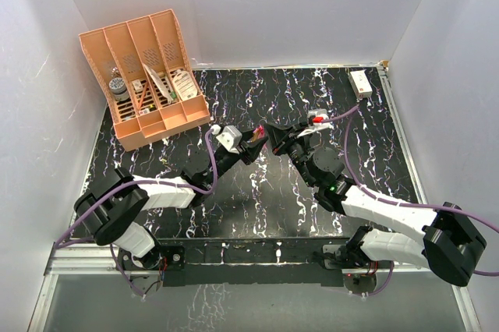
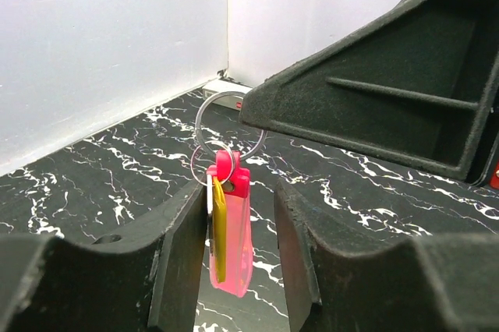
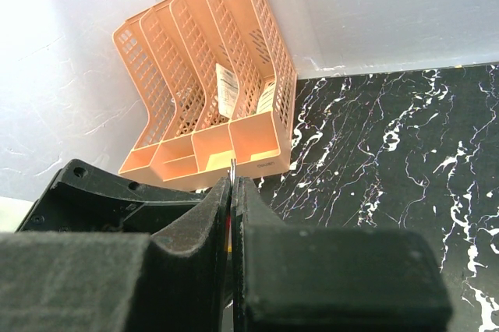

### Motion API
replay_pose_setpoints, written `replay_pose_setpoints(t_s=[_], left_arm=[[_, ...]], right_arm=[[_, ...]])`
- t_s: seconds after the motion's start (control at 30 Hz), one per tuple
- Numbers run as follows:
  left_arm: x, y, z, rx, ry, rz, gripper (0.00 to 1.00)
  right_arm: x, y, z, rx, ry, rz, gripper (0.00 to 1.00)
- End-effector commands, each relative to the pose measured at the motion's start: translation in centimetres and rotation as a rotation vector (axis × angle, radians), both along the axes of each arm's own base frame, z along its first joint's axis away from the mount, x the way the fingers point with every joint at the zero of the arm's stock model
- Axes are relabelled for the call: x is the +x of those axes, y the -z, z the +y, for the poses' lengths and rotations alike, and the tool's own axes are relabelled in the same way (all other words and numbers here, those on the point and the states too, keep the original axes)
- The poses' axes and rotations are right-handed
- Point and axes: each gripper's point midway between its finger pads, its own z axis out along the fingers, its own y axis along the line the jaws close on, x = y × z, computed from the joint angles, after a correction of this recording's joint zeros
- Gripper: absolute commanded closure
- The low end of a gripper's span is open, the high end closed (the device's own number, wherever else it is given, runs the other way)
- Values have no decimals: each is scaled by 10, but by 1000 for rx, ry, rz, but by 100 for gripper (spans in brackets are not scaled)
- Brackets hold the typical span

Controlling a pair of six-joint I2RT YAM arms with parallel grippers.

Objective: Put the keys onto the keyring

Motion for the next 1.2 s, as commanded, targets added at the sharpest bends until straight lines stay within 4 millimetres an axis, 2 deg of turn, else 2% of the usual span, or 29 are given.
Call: replay_pose_setpoints(t_s=[0.0, 0.07, 0.27, 0.43, 1.1, 1.17], left_arm=[[-6, -29, -3, -68, 25, -85, 64], [-5, -30, -3, -71, 25, -88, 67], [-6, -32, -3, -78, 27, -95, 89], [-8, -30, -5, -79, 49, -86, 100], [-23, -18, -29, -67, 206, -11, 100], [-24, -16, -31, -62, 212, 5, 89]], right_arm=[[-4, -32, -1, 83, -9, -68, 100], [-4, -32, -1, 83, -9, -69, 100], [-4, -33, -2, 85, -6, -70, 100], [-3, -34, -1, 88, -4, -72, 100], [-2, -33, 2, 107, -12, -90, 100], [-2, -32, 2, 105, -10, -90, 100]])
